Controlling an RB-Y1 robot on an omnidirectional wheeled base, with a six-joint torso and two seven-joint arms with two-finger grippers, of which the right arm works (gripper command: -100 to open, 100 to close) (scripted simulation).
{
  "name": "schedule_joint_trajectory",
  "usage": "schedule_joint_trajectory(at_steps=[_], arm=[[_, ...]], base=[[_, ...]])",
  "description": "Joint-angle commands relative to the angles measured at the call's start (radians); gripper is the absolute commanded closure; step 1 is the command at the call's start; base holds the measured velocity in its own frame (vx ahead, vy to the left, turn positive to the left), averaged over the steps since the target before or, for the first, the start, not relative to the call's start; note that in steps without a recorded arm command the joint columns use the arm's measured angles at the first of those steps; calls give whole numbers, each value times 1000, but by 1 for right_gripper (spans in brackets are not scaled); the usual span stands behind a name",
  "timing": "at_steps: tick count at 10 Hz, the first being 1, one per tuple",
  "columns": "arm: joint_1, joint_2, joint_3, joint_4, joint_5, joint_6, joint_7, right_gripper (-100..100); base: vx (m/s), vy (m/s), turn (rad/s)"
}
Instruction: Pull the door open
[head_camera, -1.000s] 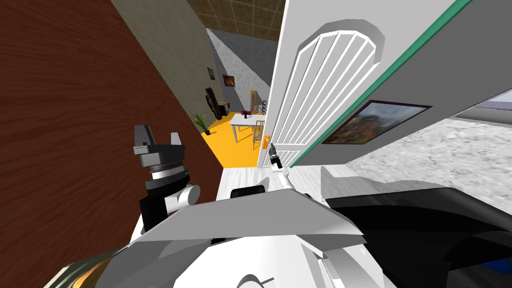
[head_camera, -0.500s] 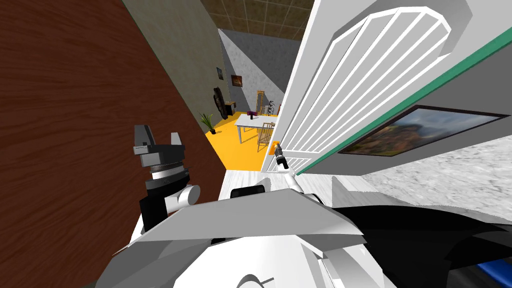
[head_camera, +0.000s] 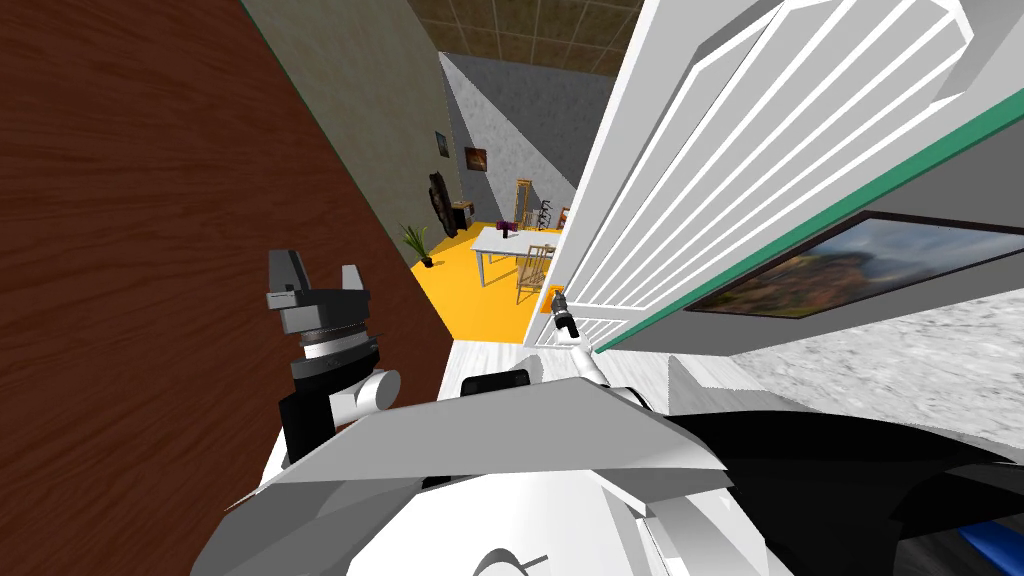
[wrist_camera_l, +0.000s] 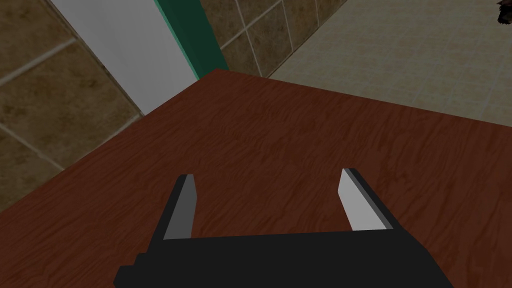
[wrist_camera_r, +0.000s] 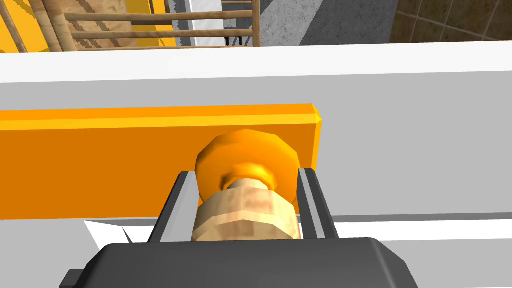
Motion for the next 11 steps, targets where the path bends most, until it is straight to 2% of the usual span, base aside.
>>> schedule_joint_trajectory(at_steps=[1, 3, 5, 11], arm=[[1, 0, 0, 0, 0, 0, -1, 100], [1, 0, 0, 0, 0, 0, -1, 100], [6, -12, 17, -1, -1, -1, -15, 100], [20, -62, 78, -11, -4, -12, -73, 100]], base=[[-16, 0, 0], [-4, 1, -2], [-131, -62, 119], [-202, -71, 126]])
